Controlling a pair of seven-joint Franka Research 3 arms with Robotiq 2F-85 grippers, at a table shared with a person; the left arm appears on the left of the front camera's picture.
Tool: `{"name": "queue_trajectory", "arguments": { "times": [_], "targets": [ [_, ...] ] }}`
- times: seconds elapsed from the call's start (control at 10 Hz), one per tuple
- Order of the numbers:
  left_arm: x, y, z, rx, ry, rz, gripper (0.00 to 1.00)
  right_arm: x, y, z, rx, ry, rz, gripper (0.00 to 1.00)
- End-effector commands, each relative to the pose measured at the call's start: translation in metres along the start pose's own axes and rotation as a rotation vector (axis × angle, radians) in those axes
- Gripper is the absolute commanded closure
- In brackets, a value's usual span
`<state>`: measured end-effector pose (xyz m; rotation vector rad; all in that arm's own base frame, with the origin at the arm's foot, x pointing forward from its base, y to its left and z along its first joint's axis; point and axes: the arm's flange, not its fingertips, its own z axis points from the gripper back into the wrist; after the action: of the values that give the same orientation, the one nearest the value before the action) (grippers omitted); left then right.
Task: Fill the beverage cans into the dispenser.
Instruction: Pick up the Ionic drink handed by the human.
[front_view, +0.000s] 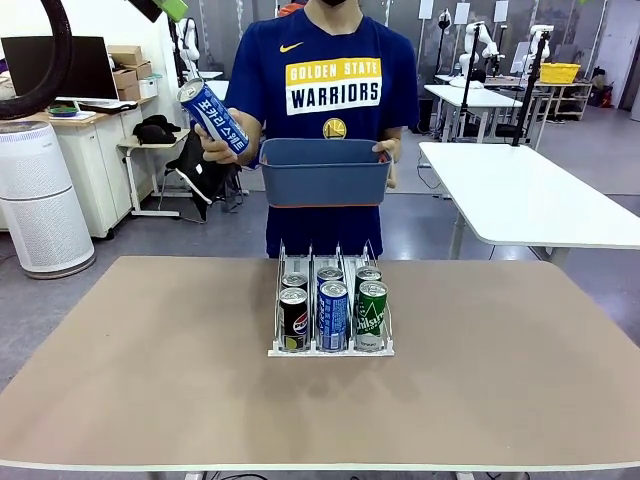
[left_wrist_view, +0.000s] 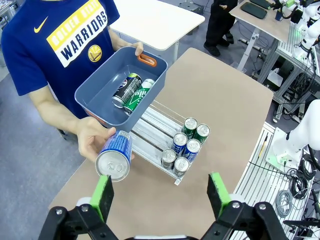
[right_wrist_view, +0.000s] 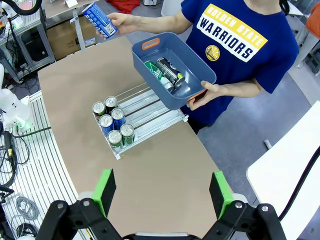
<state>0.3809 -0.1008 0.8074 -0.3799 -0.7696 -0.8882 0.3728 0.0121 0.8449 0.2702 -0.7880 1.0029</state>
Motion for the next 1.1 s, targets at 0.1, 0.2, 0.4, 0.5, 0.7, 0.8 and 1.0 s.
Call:
{"name": "queue_trajectory", "arguments": {
  "times": [0.1, 0.2, 0.4, 0.5, 0.7, 0.8, 1.0],
  "targets": [
    [0.003, -0.003, -0.01, 0.045, 0.039, -0.011, 0.0, 0.001, 0.0, 0.001, 0.001, -0.005, 0.0, 0.0],
    [0.001, 0.003, -0.014, 0.065, 0.07, -0.068, 0.0, 0.001, 0.0, 0.001, 0.001, -0.005, 0.0, 0.0],
    [-0.003, 0.019, -0.023, 0.157, 0.131, -0.116, 0.0, 0.001, 0.0, 0.001, 0.001, -0.005, 0.0, 0.0],
    [-0.004, 0.017, -0.031, 0.168, 0.143, -0.13, 0.0, 0.001, 0.0, 0.001, 0.001, -0.005, 0.0, 0.0],
    [-0.013, 0.016, -0.043, 0.166, 0.133, -0.177, 0.0, 0.001, 0.0, 0.001, 0.001, -0.005, 0.0, 0.0],
    [-0.018, 0.022, -0.056, 0.164, 0.101, -0.19, 0.0, 0.001, 0.0, 0.001, 0.001, -0.005, 0.0, 0.0],
    [-0.028, 0.022, -0.066, 0.129, 0.09, -0.194, 0.0, 0.001, 0.0, 0.001, 0.001, -0.005, 0.0, 0.0]
  ]
}}
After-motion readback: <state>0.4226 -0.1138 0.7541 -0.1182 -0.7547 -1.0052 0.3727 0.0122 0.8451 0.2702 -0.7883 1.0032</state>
